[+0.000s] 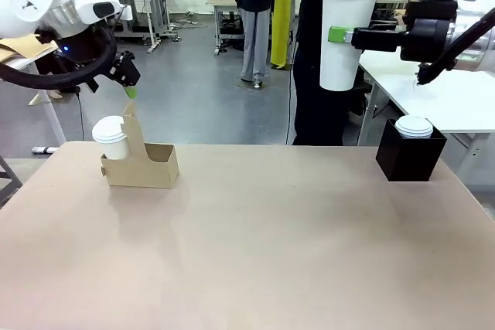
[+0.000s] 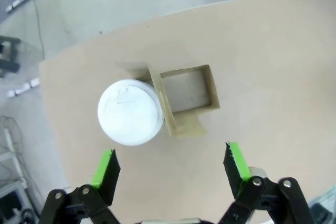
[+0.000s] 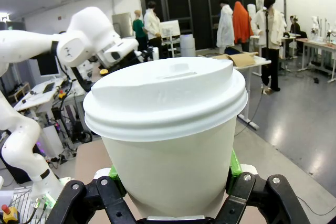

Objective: Pour a drink into a cup and package it in a carrier.
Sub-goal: Position the Cup Carrier in the center of the table.

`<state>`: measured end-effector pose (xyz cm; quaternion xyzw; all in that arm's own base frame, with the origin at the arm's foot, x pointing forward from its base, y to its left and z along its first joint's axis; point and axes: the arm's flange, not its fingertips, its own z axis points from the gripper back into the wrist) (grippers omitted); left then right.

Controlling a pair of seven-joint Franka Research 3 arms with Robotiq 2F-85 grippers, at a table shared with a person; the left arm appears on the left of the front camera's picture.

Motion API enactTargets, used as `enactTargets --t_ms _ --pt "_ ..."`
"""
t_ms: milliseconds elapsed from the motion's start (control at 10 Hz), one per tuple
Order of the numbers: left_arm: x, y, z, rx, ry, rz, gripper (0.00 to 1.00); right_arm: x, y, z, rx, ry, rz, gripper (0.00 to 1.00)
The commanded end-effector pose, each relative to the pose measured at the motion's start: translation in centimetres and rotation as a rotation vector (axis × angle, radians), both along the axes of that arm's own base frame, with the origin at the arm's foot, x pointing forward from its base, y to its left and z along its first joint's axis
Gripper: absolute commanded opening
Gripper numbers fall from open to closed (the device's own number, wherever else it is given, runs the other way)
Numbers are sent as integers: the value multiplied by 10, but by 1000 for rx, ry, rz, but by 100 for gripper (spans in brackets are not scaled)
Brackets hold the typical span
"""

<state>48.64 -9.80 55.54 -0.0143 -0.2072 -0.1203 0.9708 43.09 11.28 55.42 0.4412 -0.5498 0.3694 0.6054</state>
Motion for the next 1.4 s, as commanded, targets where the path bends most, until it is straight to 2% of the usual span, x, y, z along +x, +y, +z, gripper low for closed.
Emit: enactTargets --t_ms 0,200,300,400,500,700,1200,1300 --pt "21 -3 -5 -8 52 30 100 -1 1 2 4 -7 4 81" --pt "36 -5 -20 11 33 58 100 -1 1 2 4 -7 4 81" --pt "36 -10 -27 76 8 103 100 -1 1 2 4 -7 4 81" --pt "32 -1 -26 -2 50 24 100 -1 1 2 4 -7 4 81" --pt "32 -1 -26 -2 50 24 100 -1 1 2 4 -7 4 81" --pt "33 -11 -32 42 31 69 100 -1 1 2 4 -7 4 81" --pt "54 -16 -38 33 76 116 100 -1 1 2 4 -7 4 81" --pt "55 -16 -43 43 100 125 41 -1 1 2 4 -7 4 81"
